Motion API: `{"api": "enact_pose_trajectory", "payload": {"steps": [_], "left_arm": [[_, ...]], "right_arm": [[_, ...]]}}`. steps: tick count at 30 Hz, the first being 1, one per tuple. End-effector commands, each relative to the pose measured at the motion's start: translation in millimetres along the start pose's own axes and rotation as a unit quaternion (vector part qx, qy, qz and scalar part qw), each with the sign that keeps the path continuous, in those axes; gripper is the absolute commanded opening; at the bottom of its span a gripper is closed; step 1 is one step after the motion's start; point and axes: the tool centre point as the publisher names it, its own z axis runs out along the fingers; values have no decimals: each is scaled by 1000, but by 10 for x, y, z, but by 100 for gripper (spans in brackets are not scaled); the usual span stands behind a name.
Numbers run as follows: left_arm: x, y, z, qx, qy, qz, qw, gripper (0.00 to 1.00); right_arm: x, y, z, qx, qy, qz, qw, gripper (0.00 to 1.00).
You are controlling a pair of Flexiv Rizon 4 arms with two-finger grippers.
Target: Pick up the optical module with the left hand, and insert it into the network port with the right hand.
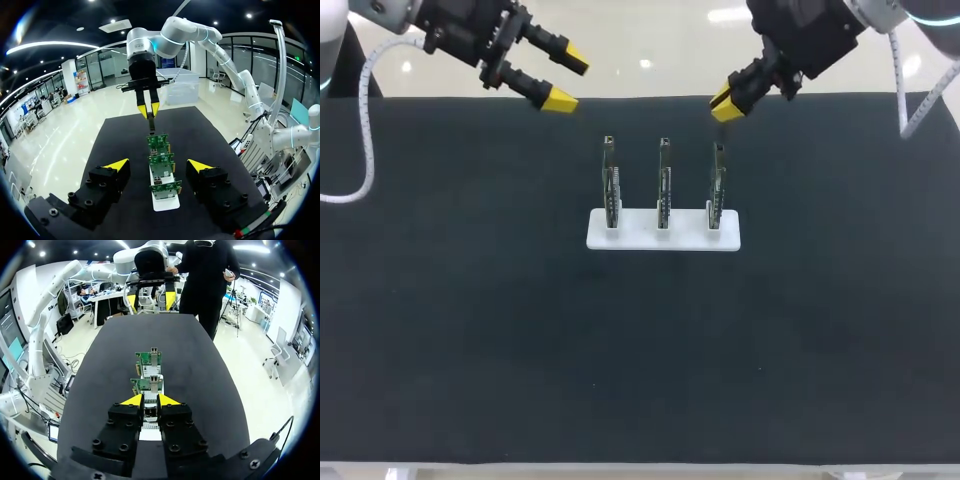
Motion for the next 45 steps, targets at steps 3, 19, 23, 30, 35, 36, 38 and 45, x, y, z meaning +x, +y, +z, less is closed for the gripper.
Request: {"api": "enact_pose_trajectory", "payload": {"steps": [3, 19, 23, 30, 35, 36, 38, 45], "left_arm": [[-4, 5, 0, 1, 2, 0, 1000, 100], [-4, 5, 0, 1, 2, 0, 1000, 100], [-4, 5, 0, 1, 2, 0, 1000, 100], [-4, 5, 0, 1, 2, 0, 1000, 100], [-4, 5, 0, 1, 2, 0, 1000, 100], [-4, 5, 0, 1, 2, 0, 1000, 100], [-4, 5, 0, 1, 2, 0, 1000, 100], [-4, 5, 0, 1, 2, 0, 1000, 100]], "right_arm": [[15, -3, -11, -2, -4, -2, 1000, 0], [23, -29, 42, 5, -10, 4, 1000, 0], [21, -29, 47, 6, -11, 6, 1000, 0], [21, -31, 52, 8, -11, 9, 1000, 0], [35, -38, 60, 12, -11, 12, 1000, 0], [35, -38, 61, 12, -11, 12, 1000, 0], [38, -36, 65, 13, -11, 13, 1000, 0], [41, -19, 91, 15, -12, 17, 1000, 0]]}}
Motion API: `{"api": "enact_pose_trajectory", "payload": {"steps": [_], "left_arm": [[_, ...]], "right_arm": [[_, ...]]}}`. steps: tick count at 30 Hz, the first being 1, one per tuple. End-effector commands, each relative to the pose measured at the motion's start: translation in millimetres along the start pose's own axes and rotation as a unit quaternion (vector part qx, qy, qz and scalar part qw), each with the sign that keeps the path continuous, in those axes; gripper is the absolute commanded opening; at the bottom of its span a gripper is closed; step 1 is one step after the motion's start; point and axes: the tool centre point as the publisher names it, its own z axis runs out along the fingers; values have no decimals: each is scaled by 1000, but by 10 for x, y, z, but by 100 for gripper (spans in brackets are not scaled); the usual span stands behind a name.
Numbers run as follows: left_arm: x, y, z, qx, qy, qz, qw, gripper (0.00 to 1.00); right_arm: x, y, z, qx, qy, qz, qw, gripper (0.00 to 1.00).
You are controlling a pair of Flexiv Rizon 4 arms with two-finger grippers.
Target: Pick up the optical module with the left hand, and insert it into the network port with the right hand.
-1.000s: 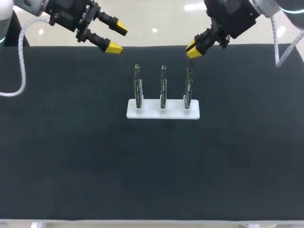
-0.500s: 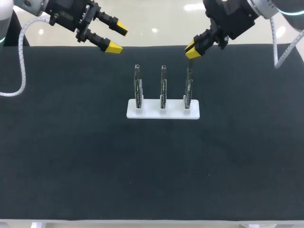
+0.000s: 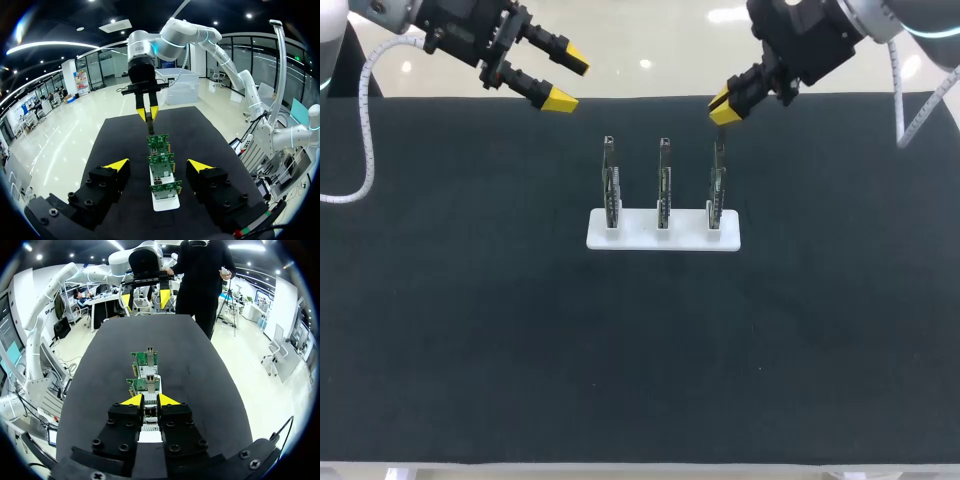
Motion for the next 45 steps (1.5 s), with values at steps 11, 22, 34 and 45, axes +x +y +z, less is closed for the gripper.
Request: {"api": "enact_pose_trajectory", "payload": {"steps": [11, 22, 34, 45], "left_arm": [[-4, 5, 0, 1, 2, 0, 1000, 100], [-4, 5, 0, 1, 2, 0, 1000, 100], [-4, 5, 0, 1, 2, 0, 1000, 100], [-4, 5, 0, 1, 2, 0, 1000, 100]], "right_arm": [[-24, 43, -16, 2, 6, 4, 1000, 0], [-11, 42, -16, 2, 6, 3, 1000, 0], [3, 29, -13, 2, 3, 1, 1000, 0], [23, 10, -11, 1, 1, -2, 1000, 0]]}}
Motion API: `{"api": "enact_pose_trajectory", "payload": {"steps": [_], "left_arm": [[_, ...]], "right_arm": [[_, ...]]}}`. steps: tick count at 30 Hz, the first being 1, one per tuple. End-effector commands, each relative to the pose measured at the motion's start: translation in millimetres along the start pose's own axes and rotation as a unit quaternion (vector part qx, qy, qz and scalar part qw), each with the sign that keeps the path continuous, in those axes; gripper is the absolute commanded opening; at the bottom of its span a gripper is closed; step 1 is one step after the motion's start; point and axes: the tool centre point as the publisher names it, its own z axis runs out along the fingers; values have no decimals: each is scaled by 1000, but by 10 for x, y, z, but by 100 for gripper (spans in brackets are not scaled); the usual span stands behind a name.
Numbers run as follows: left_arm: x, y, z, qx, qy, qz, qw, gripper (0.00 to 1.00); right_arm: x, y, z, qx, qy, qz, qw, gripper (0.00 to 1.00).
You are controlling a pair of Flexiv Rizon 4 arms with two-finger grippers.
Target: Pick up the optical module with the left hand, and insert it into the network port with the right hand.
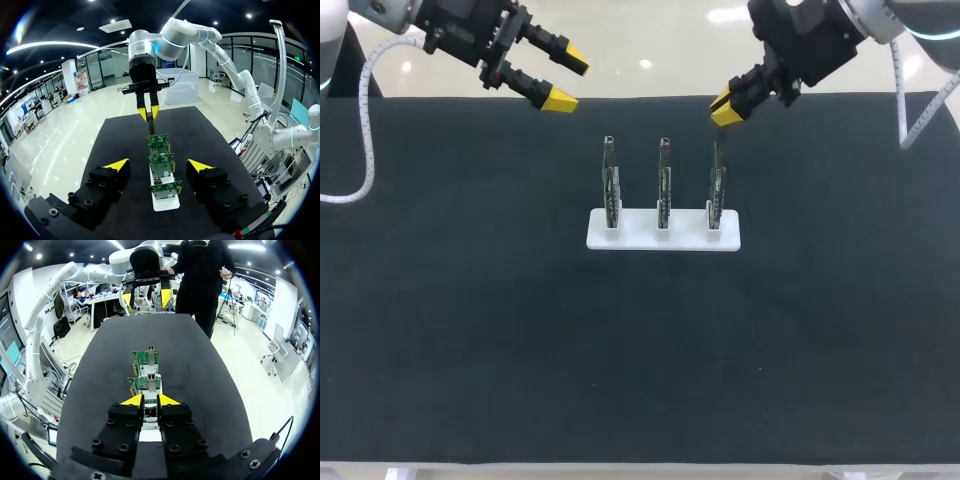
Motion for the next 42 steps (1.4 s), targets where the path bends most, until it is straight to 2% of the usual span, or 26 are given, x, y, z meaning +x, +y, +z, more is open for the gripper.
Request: {"api": "enact_pose_trajectory", "payload": {"steps": [1, 42], "left_arm": [[-4, 5, -1, 1, 2, 0, 1000, 100], [-4, 5, -1, 1, 2, 0, 1000, 100]], "right_arm": [[7, -7, 10, -1, -2, 0, 1000, 0], [-3, -28, 15, -2, -2, 0, 1000, 0]]}}
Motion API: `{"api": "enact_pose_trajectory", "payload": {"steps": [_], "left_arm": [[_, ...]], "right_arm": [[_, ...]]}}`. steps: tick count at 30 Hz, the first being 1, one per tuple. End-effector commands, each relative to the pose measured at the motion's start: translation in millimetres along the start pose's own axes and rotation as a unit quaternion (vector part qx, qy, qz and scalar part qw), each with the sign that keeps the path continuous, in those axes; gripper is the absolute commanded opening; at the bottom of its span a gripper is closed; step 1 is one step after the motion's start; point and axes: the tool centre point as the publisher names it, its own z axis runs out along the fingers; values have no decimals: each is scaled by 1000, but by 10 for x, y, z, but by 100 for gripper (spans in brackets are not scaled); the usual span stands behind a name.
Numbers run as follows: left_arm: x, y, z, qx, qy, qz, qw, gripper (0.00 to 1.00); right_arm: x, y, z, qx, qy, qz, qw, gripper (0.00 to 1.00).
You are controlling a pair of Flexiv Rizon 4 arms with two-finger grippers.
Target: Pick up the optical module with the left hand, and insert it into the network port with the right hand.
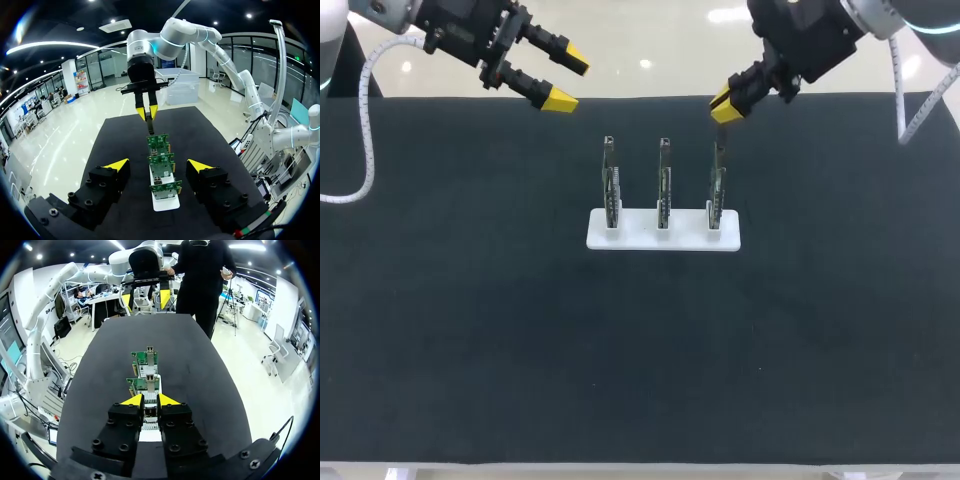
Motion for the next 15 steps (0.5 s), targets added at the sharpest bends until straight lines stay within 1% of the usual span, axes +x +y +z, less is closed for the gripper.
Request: {"api": "enact_pose_trajectory", "payload": {"steps": [1, 15], "left_arm": [[-4, 5, -1, 1, 2, 0, 1000, 100], [-4, 5, -1, 1, 2, 0, 1000, 100]], "right_arm": [[14, 7, 24, 1, -3, 0, 1000, 0], [-3, 7, 24, 2, -2, 1, 1000, 0]]}}
